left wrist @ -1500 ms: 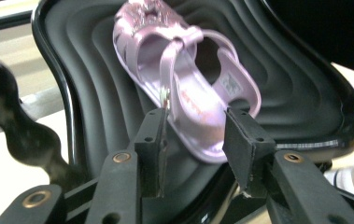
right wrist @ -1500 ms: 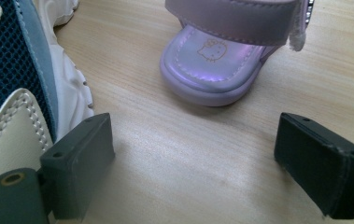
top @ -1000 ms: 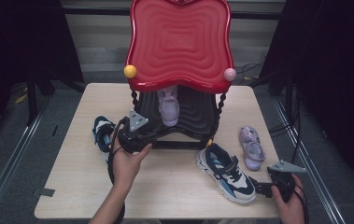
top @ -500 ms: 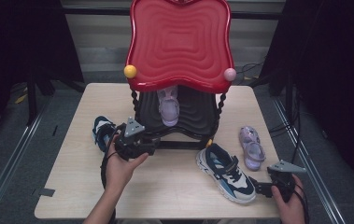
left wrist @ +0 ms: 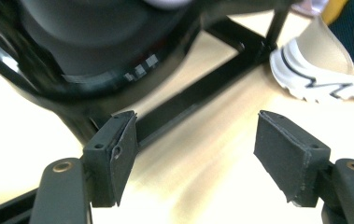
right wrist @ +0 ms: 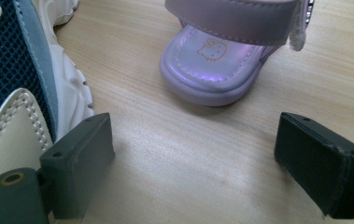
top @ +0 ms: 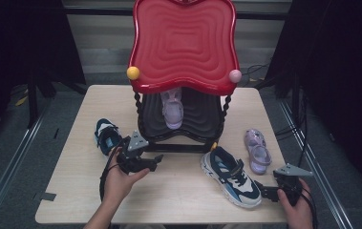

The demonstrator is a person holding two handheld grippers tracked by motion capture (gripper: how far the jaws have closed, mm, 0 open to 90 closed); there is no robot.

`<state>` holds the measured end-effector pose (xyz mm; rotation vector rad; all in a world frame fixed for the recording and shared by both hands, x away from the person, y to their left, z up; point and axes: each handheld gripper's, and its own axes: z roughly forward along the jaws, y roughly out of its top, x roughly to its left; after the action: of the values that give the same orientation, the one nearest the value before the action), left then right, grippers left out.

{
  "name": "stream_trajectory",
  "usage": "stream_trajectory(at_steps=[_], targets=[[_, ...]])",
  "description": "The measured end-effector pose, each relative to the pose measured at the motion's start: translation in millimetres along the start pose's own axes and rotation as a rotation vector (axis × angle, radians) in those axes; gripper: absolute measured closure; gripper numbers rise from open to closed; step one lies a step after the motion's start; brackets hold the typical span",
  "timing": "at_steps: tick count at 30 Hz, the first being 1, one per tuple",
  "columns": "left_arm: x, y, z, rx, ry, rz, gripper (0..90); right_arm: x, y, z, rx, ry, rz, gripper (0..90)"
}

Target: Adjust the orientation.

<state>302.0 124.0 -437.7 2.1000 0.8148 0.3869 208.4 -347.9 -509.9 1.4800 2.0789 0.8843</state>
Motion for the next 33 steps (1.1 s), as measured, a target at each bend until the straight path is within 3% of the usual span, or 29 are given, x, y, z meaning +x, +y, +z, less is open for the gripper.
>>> stream_trajectory(at_steps=[11,23,33], targets=[[-2.3,-19.3,3.4,0.047,-0.077,0.032,29.1,0.0,0.0,0.0,0.000,-0.001,0.000,11.1],[-2.1,-45.7,11.6,0.129,-0.107,0.065,28.4,0.1,0.0,-0.2,0.000,0.000,-0.001,11.3],[-4.4,-60.6,14.3,0.156,-0.141,0.094,27.3,-0.1,-0.8,-2.8,-0.003,-0.013,0.003,13.4]])
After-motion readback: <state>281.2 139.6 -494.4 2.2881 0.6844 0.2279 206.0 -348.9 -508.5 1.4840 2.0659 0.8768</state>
